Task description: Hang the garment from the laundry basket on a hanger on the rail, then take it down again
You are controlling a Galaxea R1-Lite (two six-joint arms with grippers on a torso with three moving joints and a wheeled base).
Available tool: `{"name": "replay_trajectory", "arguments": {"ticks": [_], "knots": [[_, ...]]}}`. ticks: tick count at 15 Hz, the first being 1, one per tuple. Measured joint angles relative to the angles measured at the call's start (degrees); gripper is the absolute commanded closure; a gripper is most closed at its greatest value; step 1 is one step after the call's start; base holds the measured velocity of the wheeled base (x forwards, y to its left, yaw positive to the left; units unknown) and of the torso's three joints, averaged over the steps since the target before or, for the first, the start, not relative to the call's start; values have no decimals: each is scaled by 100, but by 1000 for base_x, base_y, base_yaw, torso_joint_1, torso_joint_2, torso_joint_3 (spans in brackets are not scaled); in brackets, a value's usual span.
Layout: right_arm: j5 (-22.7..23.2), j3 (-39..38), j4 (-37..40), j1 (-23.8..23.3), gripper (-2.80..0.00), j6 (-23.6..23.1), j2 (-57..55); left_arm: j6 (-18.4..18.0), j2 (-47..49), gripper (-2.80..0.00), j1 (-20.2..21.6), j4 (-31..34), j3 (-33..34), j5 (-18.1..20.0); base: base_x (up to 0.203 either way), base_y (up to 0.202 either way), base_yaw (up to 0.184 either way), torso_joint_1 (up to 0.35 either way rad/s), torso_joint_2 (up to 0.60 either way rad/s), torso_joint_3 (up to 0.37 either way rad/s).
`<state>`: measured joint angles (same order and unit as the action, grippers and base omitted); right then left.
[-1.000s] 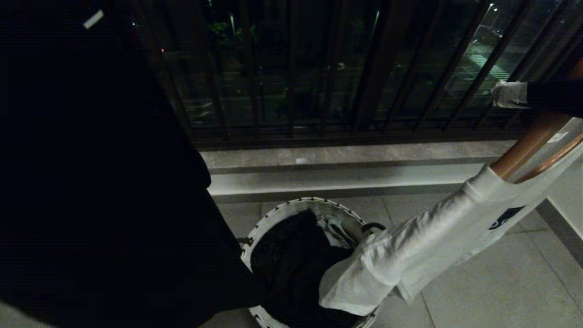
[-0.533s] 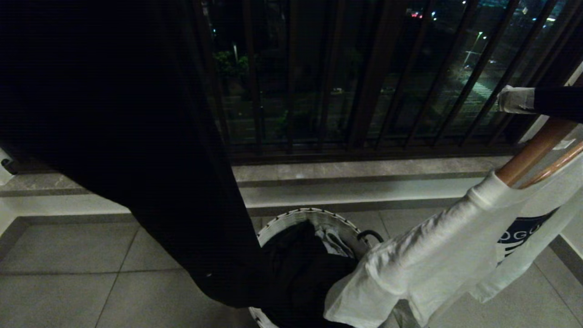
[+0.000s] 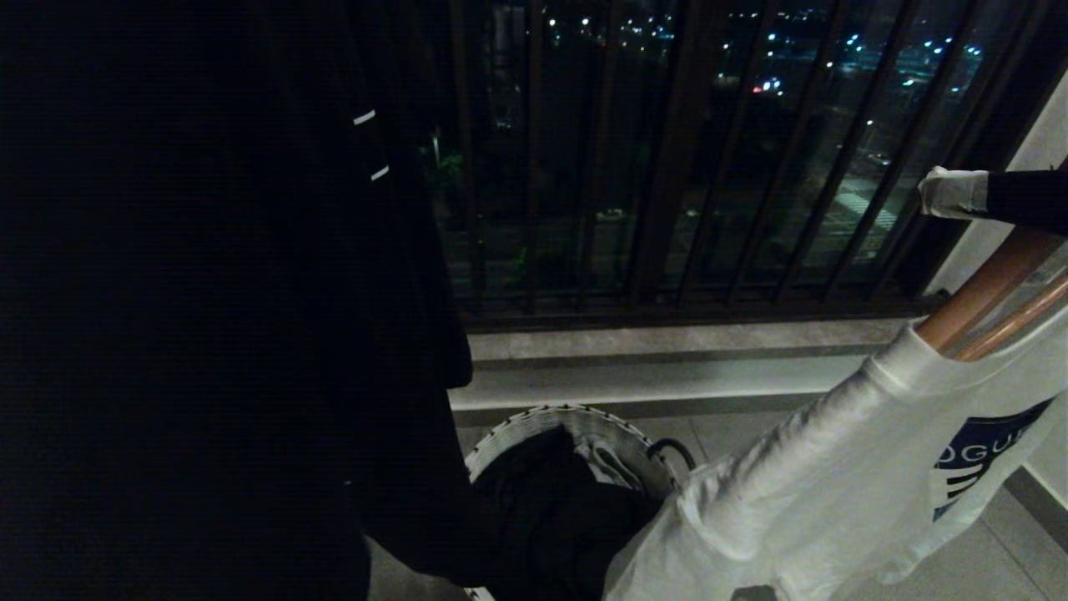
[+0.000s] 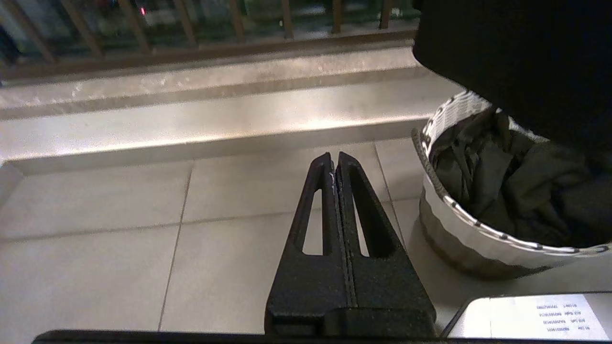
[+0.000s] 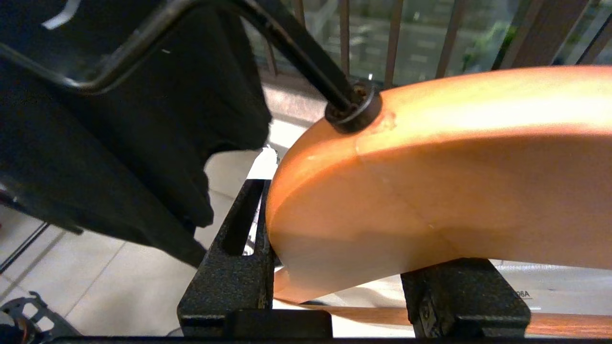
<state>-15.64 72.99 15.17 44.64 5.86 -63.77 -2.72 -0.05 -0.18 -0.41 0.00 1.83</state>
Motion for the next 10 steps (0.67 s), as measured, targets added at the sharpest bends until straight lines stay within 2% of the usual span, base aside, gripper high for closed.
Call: {"name": "replay_trajectory", "arguments": {"ticks": [4,10], "knots": [[-2,-2,1,0,0,0,13,2,0,0,-3,1,0,1,0,0,0,5,1,193],[-2,-78,5,-5,0,-9,58,9,0,0,-3,0,0,1,0,0,0,1,3,30]]}}
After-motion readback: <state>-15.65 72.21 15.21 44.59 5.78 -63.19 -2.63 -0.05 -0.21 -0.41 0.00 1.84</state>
